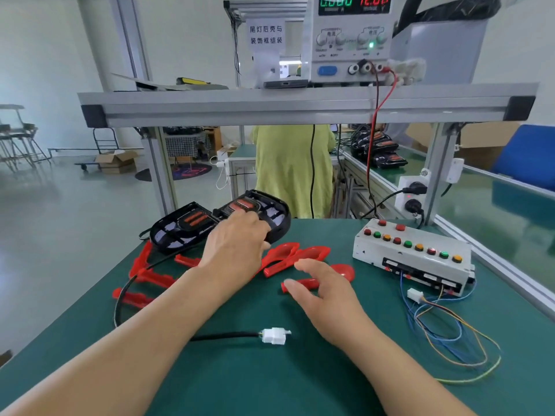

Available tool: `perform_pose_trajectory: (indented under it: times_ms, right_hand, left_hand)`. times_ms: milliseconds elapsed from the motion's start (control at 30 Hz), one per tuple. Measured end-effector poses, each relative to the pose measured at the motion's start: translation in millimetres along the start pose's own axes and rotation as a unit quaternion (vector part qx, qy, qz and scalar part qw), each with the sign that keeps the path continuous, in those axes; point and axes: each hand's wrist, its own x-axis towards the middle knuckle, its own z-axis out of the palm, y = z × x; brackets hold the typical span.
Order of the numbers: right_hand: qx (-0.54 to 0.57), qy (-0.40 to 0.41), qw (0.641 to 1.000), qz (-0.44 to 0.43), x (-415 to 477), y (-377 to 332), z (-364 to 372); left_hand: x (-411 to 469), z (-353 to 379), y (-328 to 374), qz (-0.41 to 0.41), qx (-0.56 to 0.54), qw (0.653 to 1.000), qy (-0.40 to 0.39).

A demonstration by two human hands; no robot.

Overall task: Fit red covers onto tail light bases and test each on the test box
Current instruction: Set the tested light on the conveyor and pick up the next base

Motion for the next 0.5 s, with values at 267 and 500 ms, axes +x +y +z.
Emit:
perform_pose_trajectory:
  times_ms: [267,500]
  right_hand:
    - [0.549,-0.077,0.829,0.08,1,-18,-14]
    - [0.535,-0.004,0.832,0.145,9,-1,-29]
  left_hand:
    - [-43,-25,81,0.052,0.007,0.999,0.003]
    - [-62,-3,93,0.121,-0.07,0.988,0.071]
